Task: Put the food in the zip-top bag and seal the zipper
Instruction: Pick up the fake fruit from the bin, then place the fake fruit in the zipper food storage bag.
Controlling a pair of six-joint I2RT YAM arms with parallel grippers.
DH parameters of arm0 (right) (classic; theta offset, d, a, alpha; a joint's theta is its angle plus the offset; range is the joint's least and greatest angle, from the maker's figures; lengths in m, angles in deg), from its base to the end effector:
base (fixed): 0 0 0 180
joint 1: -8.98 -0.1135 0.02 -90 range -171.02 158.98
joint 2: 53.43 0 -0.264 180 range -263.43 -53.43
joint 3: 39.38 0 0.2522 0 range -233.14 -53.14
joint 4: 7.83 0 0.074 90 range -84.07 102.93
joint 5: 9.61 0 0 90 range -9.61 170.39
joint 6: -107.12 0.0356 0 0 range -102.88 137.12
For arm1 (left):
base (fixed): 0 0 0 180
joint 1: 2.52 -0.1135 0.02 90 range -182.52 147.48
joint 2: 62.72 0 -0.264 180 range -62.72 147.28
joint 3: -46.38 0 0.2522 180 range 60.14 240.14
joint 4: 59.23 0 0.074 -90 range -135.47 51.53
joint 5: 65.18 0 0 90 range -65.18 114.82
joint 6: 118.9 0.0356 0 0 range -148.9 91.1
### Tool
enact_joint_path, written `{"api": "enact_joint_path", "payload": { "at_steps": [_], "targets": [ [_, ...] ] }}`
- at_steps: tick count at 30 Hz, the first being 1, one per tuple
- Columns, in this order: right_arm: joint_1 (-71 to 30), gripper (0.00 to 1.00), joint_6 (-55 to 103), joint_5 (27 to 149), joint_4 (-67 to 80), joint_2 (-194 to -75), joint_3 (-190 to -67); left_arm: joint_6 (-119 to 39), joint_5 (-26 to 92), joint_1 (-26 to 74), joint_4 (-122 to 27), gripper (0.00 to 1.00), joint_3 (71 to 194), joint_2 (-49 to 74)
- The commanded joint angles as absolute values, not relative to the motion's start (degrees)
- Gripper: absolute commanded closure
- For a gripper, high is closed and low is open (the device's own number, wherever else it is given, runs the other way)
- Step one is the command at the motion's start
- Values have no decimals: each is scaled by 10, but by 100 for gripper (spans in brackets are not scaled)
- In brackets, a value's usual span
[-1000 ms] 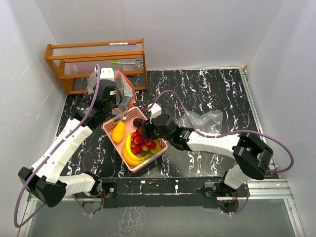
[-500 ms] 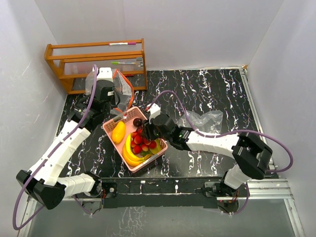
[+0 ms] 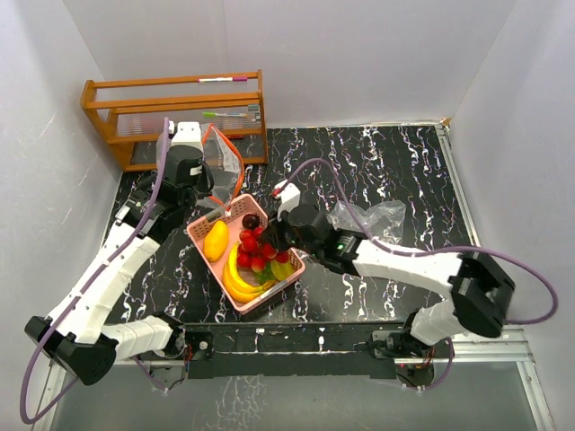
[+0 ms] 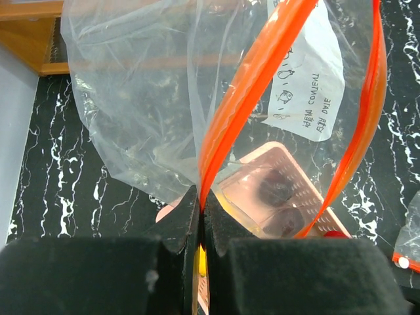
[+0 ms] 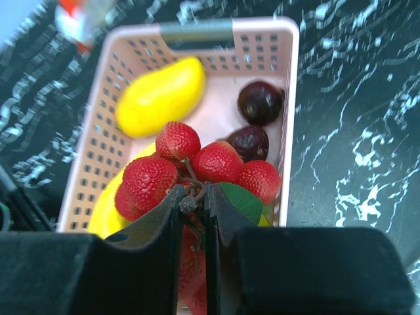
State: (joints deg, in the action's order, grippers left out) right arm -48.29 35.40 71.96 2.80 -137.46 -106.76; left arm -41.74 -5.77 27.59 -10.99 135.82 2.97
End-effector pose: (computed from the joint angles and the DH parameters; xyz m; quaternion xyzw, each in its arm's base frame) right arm 0.1835 0.2758 0.2537 -0.2481 0.8155 0.2683 0.4487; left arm 0.2144 -0.1034 0.4123 -0.0193 0.8234 0.0154 0.5669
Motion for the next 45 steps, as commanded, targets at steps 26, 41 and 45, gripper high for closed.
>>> {"api": "enact_joint_path", "payload": {
  "at_steps": [26, 41, 45],
  "targets": [
    [-485, 92, 293, 751, 217, -973, -1192, -501, 295, 277, -230, 100, 1353, 58],
    [-485, 92, 279, 712, 14, -1036, -1153, -520, 373, 278, -263, 100, 1307, 59],
    [-485, 92, 251, 657, -36, -1056, -1140, -522, 398, 278, -255, 100, 1302, 39]
  ]
}}
